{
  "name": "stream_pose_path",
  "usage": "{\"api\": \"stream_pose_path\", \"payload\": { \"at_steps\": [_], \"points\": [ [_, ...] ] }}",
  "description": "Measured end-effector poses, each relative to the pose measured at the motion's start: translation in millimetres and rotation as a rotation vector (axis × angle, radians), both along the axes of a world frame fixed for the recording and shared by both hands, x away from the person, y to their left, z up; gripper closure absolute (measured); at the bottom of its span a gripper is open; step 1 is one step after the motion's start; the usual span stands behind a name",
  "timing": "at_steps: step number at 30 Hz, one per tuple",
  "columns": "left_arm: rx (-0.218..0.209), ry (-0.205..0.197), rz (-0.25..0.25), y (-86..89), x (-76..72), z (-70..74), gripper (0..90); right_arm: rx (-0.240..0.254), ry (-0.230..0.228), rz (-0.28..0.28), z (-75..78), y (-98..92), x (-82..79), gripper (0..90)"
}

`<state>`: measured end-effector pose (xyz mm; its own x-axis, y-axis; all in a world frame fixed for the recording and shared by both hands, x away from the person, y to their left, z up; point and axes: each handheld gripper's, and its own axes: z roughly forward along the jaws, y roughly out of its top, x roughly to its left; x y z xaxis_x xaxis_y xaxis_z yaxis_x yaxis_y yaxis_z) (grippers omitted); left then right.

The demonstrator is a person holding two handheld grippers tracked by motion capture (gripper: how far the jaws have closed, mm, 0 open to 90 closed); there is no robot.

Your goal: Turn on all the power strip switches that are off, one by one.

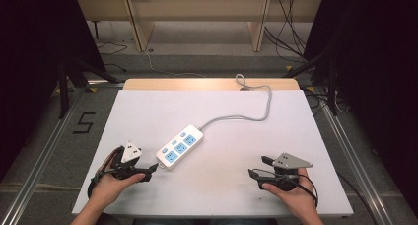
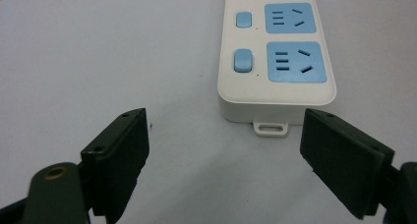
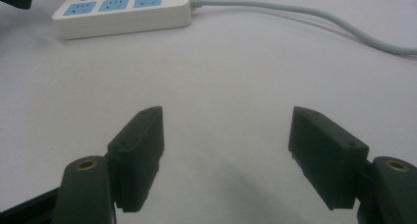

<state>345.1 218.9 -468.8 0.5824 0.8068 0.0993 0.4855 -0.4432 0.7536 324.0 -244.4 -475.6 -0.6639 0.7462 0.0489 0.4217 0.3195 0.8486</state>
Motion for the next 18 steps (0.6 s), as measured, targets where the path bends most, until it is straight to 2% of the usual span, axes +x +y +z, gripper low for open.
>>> {"api": "stream_pose_path", "payload": {
  "at_steps": [4, 7, 9, 13, 14, 16, 18],
  "points": [
    [-0.005, -0.012, 0.006, 0.2, -0.9, 1.7, 22.9, 0.002, -0.001, 0.001, 0.3, 1.0, -0.5, 30.7],
    [-0.007, -0.011, -0.001, 1.2, -0.9, 3.8, 31.8, 0.001, -0.002, 0.004, 0.2, 1.7, -0.6, 30.7],
    [-0.012, -0.008, 0.014, 1.0, -0.4, 6.6, 44.7, 0.002, -0.006, 0.005, 0.8, 2.5, -0.7, 30.7],
    [0.021, -0.009, 0.047, 0.4, 2.8, 16.0, 71.1, -0.007, -0.002, 0.006, 0.3, 3.0, -0.8, 30.9],
    [0.016, -0.003, 0.051, 0.3, 3.7, 16.9, 78.0, -0.006, -0.004, 0.006, 0.2, 3.1, -0.7, 30.9],
    [0.012, 0.006, 0.055, 0.1, 4.6, 17.5, 86.7, -0.006, -0.003, 0.005, 0.6, 2.9, -0.7, 30.9],
    [0.018, 0.024, 0.052, -0.1, 6.9, 18.7, 88.9, -0.004, -0.002, 0.003, 0.7, 3.0, -0.7, 30.9]
  ]
}}
